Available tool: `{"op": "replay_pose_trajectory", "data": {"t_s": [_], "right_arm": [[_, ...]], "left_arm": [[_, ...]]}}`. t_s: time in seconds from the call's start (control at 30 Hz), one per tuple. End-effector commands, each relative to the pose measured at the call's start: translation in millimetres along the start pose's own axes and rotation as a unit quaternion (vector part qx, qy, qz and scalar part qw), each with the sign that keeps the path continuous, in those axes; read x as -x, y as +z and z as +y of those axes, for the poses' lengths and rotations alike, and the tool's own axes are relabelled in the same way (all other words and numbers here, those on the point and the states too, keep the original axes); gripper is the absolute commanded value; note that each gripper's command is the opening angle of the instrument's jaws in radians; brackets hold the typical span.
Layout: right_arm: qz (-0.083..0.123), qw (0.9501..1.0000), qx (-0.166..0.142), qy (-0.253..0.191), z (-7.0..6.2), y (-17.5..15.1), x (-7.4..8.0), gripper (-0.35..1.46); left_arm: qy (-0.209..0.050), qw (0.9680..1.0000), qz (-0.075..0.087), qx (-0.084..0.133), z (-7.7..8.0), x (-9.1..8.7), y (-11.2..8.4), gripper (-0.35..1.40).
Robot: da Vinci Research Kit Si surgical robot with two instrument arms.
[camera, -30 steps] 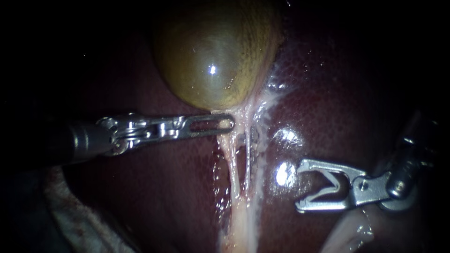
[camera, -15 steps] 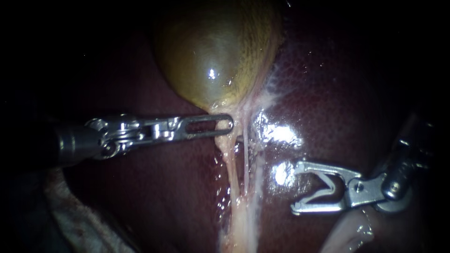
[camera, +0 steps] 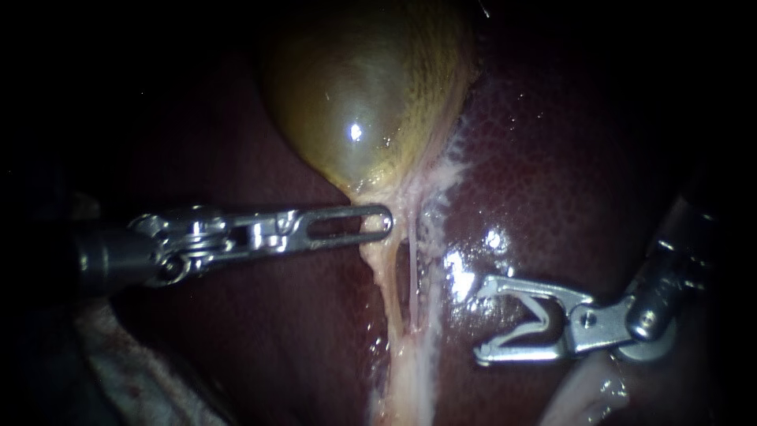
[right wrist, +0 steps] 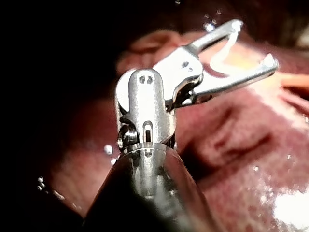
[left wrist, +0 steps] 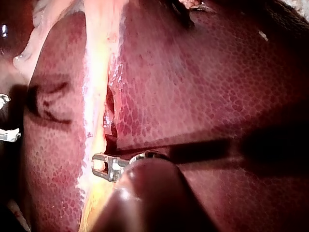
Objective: Clipping first clip left tube
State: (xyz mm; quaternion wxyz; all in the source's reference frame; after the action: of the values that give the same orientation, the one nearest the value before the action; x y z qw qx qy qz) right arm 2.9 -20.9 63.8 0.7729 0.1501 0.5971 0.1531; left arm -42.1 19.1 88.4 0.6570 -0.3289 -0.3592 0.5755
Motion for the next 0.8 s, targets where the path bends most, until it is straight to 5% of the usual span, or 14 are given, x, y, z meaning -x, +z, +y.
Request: {"op": "replay_pose_trajectory", "data": {"t_s": [0.03,0.4,0.8], "right_arm": [[0.0,1.0,0.001,0.002,-0.1,0.2,0.1,0.59],[0.0,0.9998,0.013,0.014,0.5,3.8,2.0,0.58],[0.0,0.9994,0.028,0.02,2.0,8.2,6.7,0.58]], "left_arm": [[0.001,1.0,0.0,0.0,0.1,0.0,-0.1,-0.35],[0.002,1.0,0.0,0.001,0.5,0.1,-0.3,-0.35],[0.003,1.0,0.001,0.004,1.0,0.0,-0.5,-0.35]]}}
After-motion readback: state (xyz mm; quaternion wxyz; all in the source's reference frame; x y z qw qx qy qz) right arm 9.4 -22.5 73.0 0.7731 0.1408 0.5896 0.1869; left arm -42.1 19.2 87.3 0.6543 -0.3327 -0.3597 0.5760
